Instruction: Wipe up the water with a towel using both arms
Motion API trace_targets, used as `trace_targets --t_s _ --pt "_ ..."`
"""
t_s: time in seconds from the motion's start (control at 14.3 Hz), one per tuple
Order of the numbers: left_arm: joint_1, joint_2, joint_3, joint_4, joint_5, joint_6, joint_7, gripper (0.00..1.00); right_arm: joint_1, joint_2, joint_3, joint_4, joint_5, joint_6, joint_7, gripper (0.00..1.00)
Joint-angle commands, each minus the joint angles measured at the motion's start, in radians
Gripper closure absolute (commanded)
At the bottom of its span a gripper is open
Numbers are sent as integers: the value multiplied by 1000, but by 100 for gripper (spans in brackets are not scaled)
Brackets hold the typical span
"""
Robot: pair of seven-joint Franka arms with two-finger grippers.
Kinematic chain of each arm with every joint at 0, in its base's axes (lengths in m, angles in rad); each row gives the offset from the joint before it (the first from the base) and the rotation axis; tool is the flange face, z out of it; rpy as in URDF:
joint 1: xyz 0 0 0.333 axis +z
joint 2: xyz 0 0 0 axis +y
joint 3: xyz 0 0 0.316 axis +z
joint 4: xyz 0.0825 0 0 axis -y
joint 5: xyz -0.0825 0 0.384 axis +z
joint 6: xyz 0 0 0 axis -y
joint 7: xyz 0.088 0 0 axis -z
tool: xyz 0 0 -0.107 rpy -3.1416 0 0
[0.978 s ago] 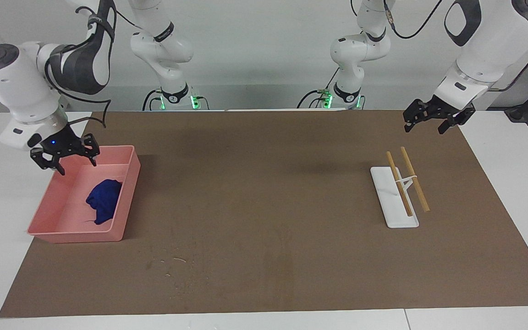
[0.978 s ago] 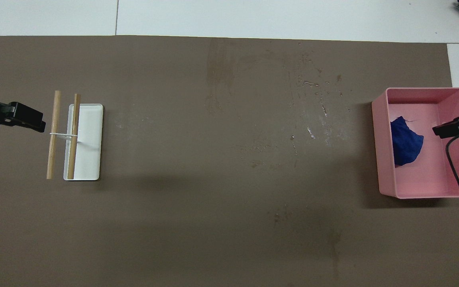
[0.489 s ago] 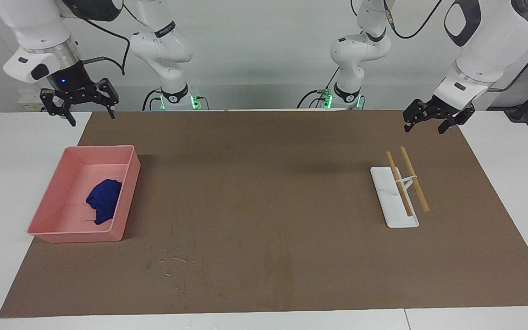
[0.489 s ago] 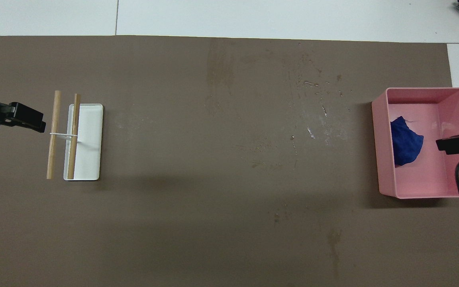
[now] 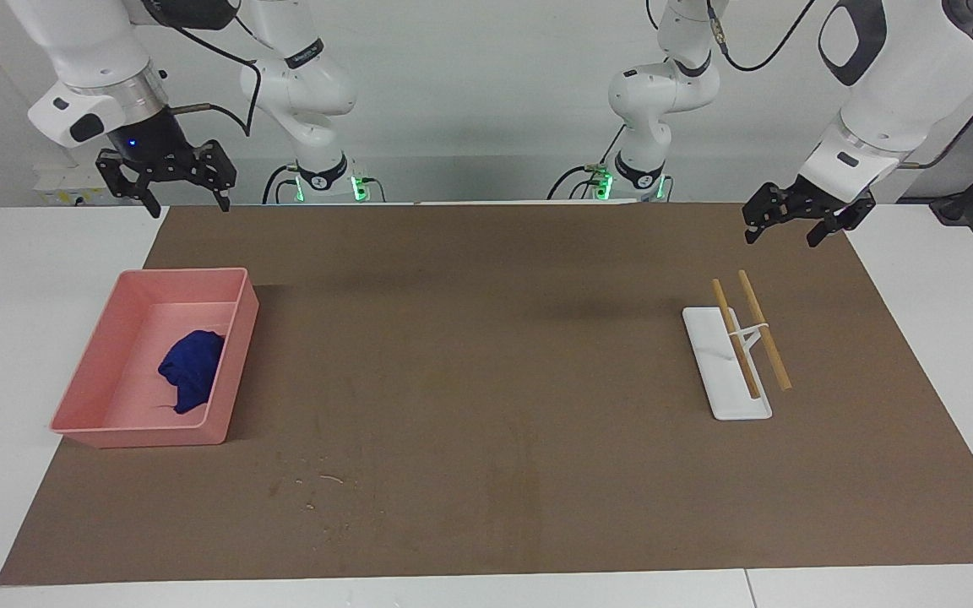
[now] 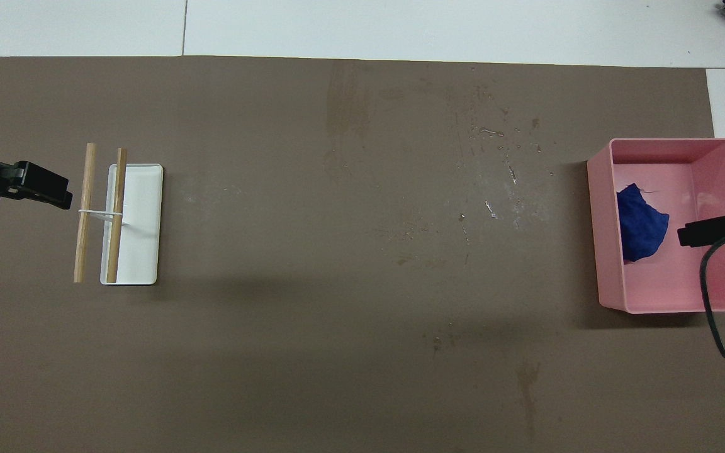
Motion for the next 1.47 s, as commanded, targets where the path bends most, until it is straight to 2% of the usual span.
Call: trace_targets --t_s 0.0,0.21,0.35,0.63,1.4 --pt "17 -31 -12 -39 19 23 -6 0 34 11 17 32 -9 15 35 0" --pt "17 -31 -14 -38 19 23 -6 0 147 3 -49 23 -8 -35 145 0" --pt "17 -31 -14 -39 19 23 -6 0 175 20 -63 49 -9 -51 172 0" --pt "17 -31 -12 -39 19 23 -6 0 172 139 -63 219 -14 -112 172 0" --pt "17 -31 -12 -39 19 23 -6 0 181 101 -63 120 -11 -95 182 0"
